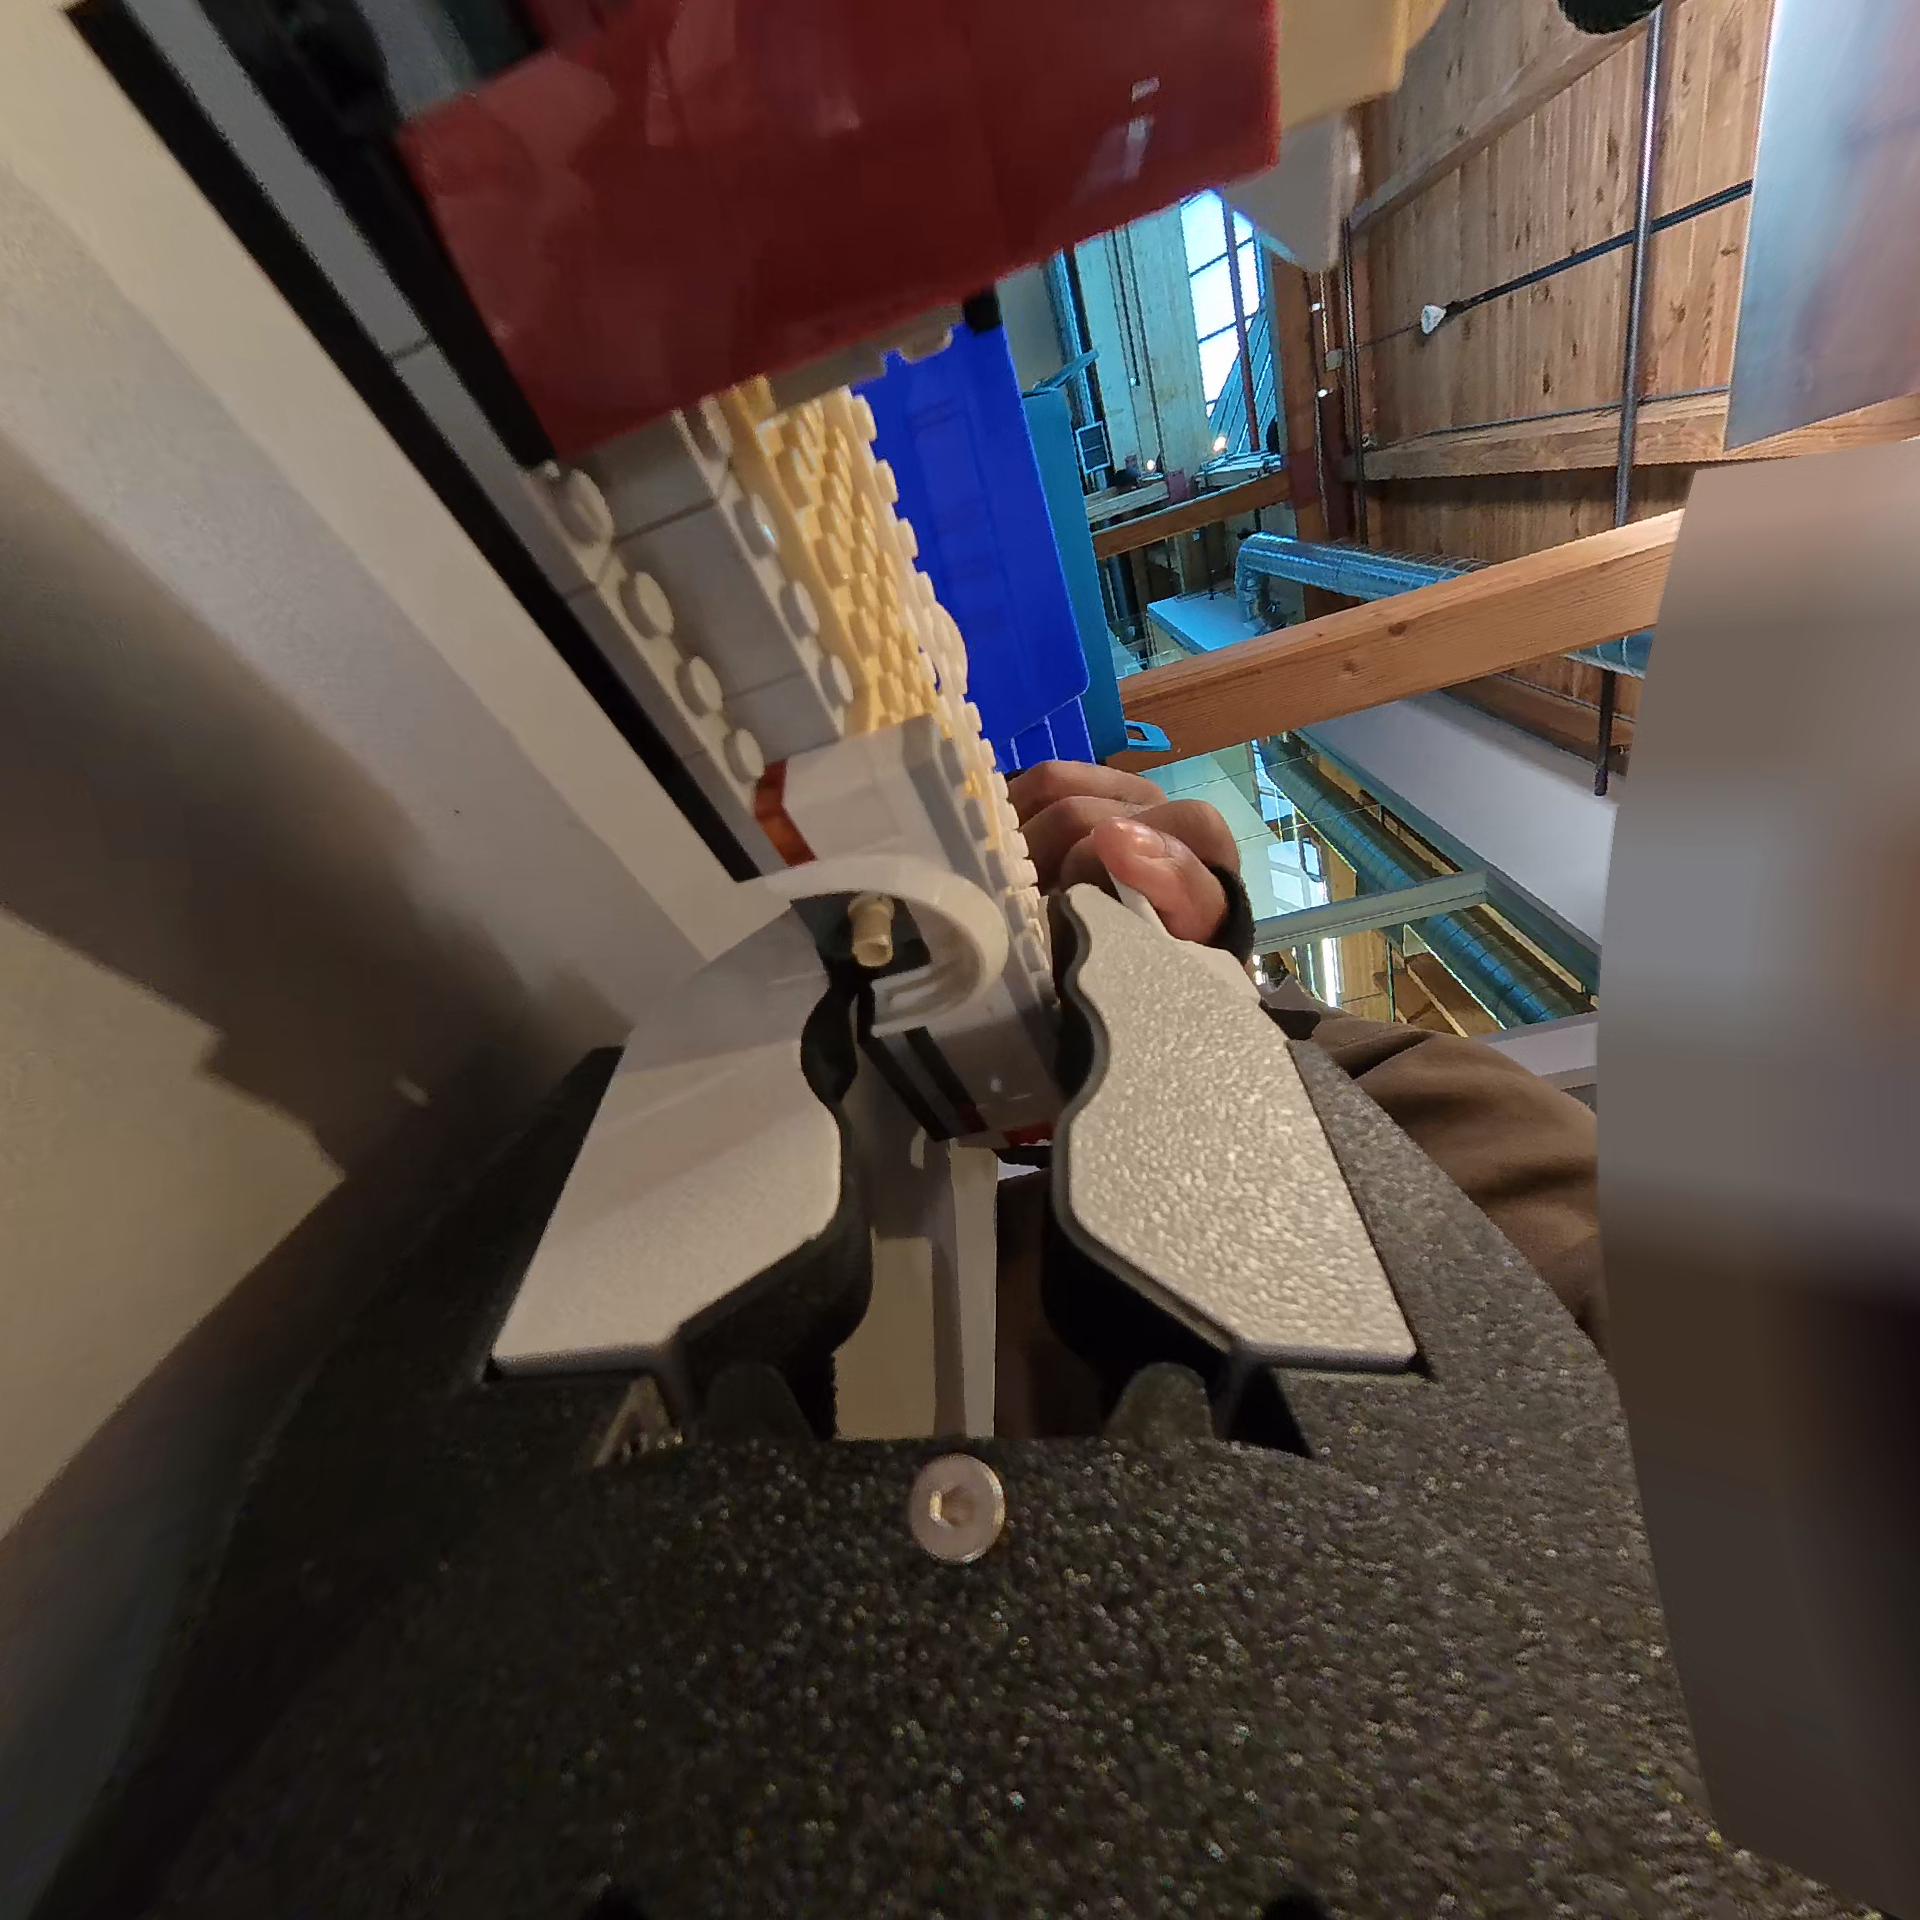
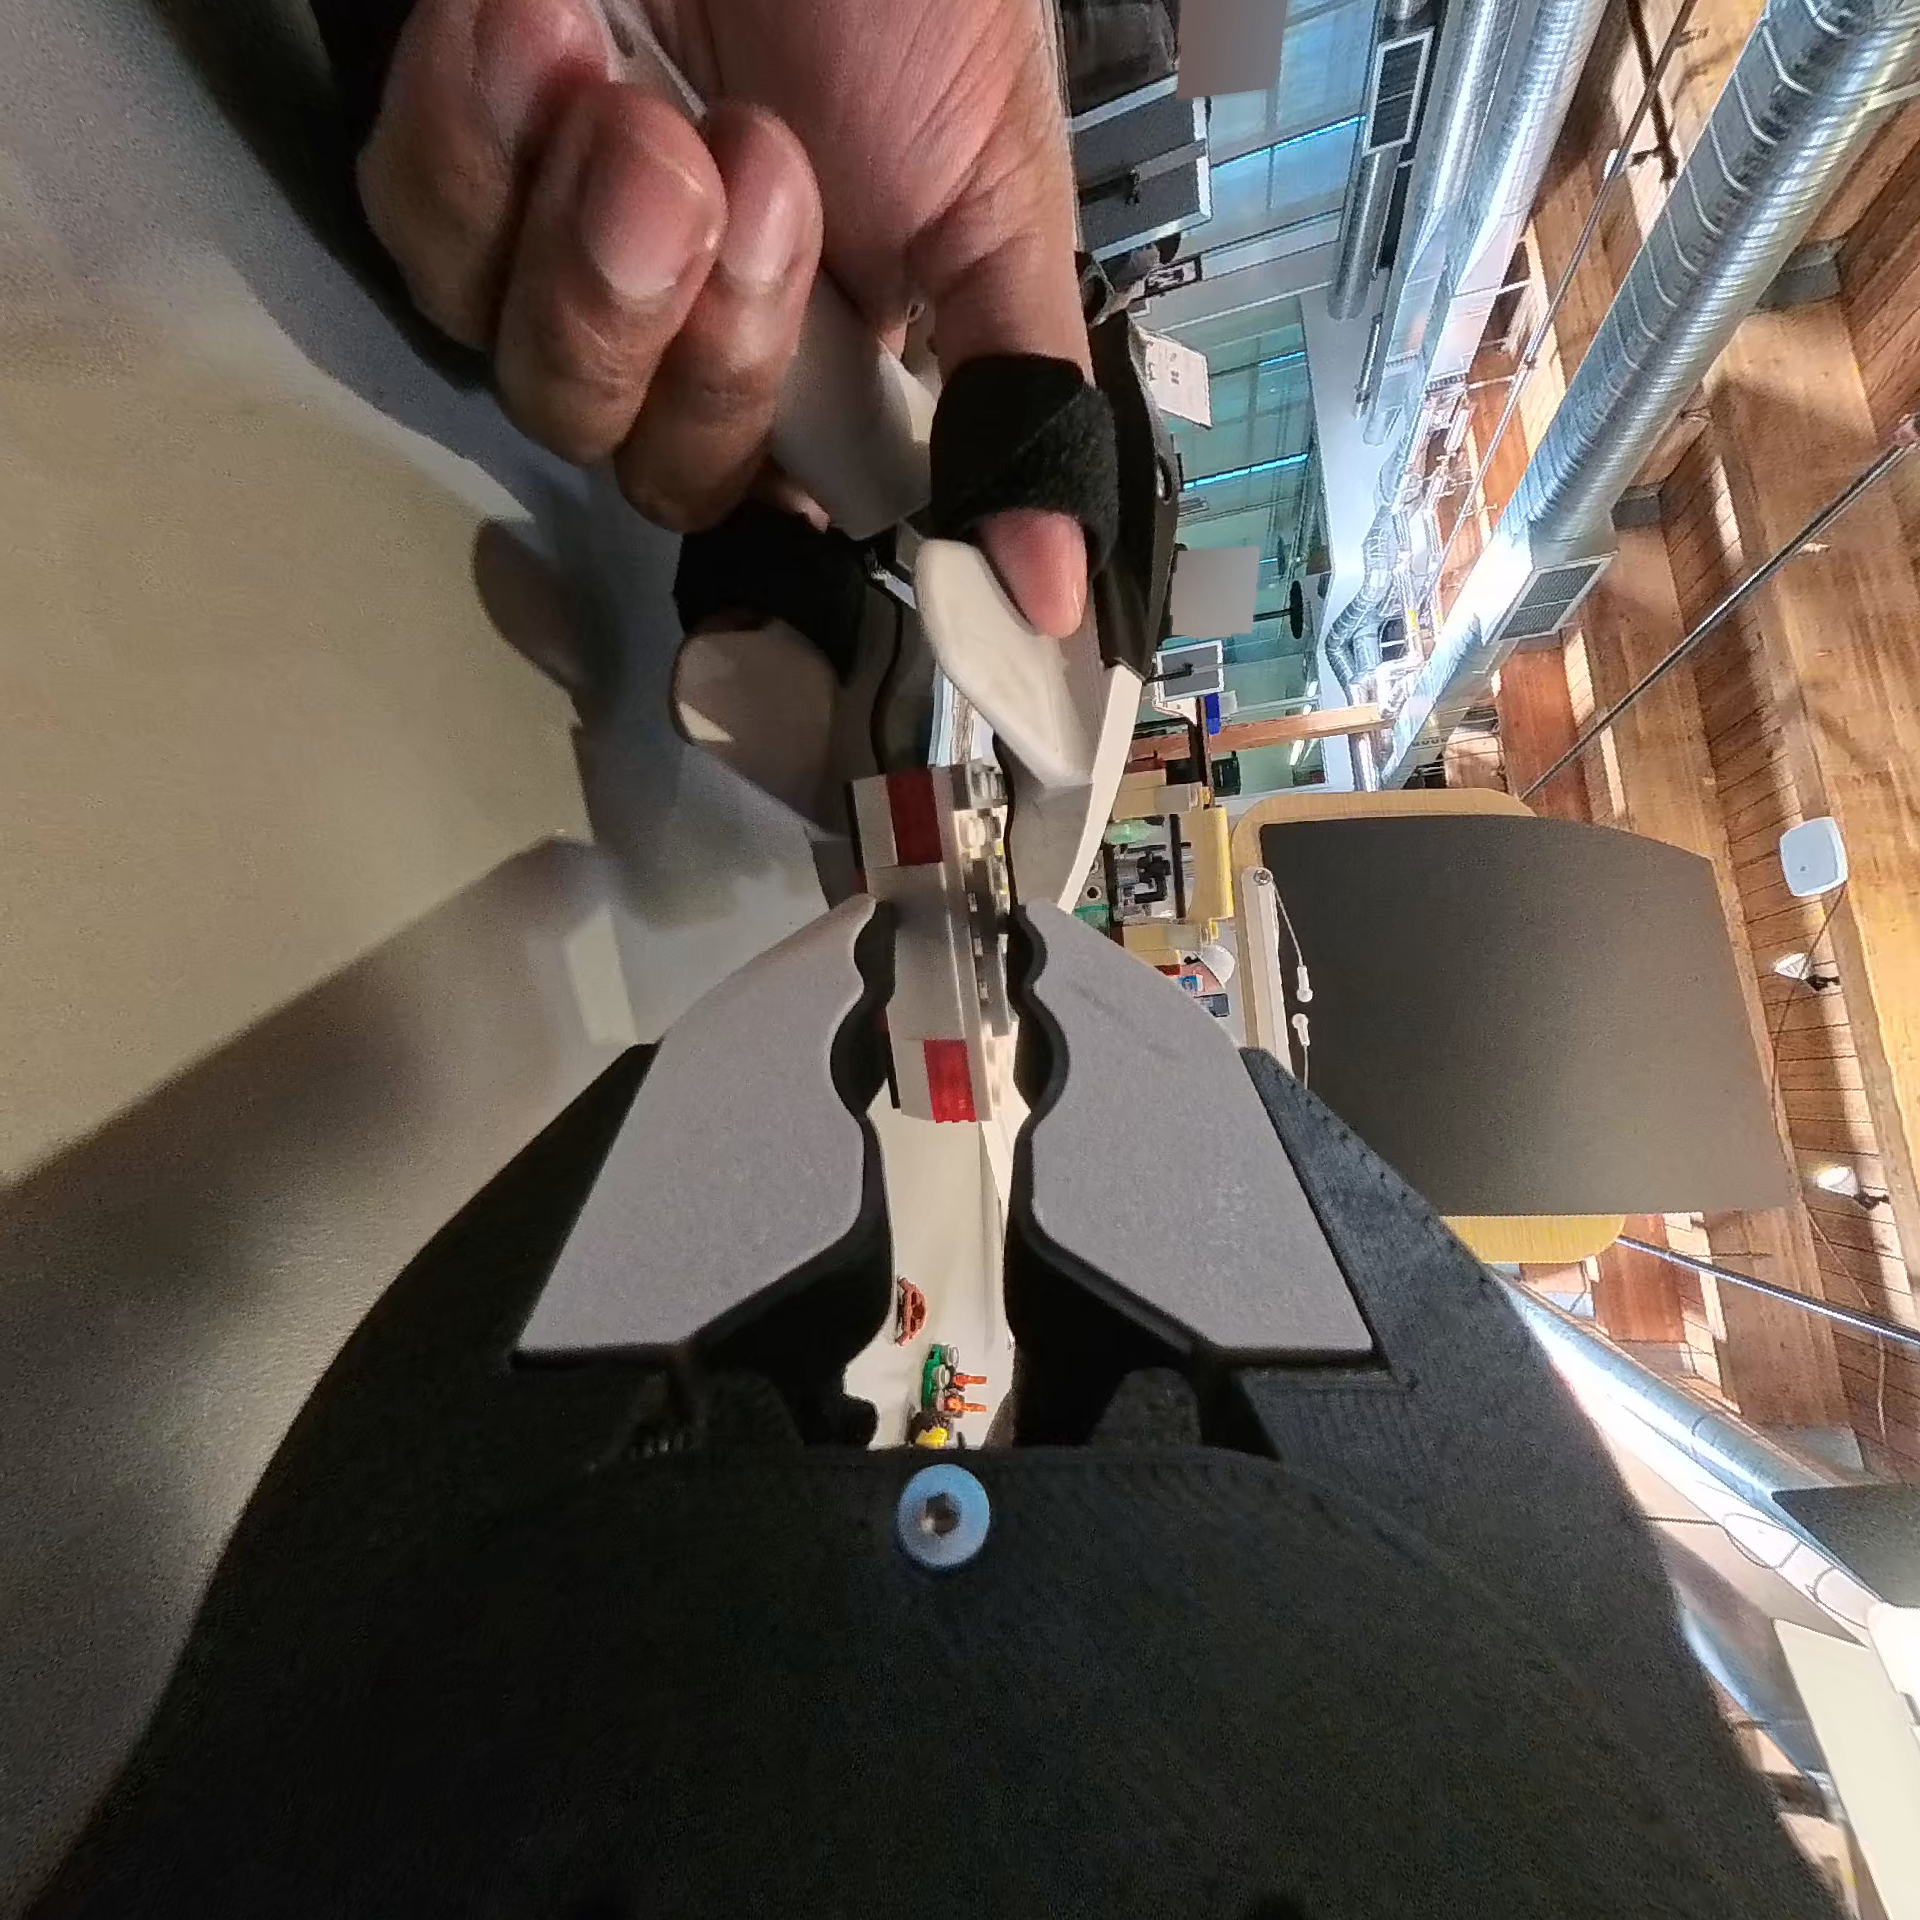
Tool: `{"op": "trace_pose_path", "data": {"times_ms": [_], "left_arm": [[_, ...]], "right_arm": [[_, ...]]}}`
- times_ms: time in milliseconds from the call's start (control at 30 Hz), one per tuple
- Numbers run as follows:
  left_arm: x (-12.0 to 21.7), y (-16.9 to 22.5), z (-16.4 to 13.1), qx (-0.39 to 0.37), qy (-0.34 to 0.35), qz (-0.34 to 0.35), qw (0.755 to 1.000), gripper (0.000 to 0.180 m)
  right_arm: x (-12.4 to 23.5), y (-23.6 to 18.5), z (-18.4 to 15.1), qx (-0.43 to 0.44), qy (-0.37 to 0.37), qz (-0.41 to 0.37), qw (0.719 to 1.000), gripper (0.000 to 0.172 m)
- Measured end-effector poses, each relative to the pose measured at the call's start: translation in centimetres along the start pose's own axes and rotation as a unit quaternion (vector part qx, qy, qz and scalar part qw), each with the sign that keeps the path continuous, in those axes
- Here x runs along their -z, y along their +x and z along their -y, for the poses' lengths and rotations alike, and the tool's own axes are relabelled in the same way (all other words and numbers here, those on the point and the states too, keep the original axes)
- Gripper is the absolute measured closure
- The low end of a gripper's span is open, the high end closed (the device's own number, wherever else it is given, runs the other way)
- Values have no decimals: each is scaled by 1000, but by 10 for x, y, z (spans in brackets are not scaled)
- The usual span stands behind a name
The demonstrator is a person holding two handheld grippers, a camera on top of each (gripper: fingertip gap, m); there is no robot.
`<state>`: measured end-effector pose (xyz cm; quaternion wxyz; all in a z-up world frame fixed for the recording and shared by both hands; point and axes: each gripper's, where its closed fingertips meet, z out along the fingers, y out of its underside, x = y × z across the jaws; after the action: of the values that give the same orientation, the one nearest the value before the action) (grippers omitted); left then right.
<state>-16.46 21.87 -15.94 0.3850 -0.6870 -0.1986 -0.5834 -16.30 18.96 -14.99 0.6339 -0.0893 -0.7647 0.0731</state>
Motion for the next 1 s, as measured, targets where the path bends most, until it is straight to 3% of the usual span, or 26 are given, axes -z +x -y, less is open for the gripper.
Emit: {"op": "trace_pose_path", "data": {"times_ms": [1000], "left_arm": [[0, -3, 2, 20, 5, 0, 1000, 145]], "right_arm": [[-3, 3, -5, -5, -2, -7, 1000, 148]]}}
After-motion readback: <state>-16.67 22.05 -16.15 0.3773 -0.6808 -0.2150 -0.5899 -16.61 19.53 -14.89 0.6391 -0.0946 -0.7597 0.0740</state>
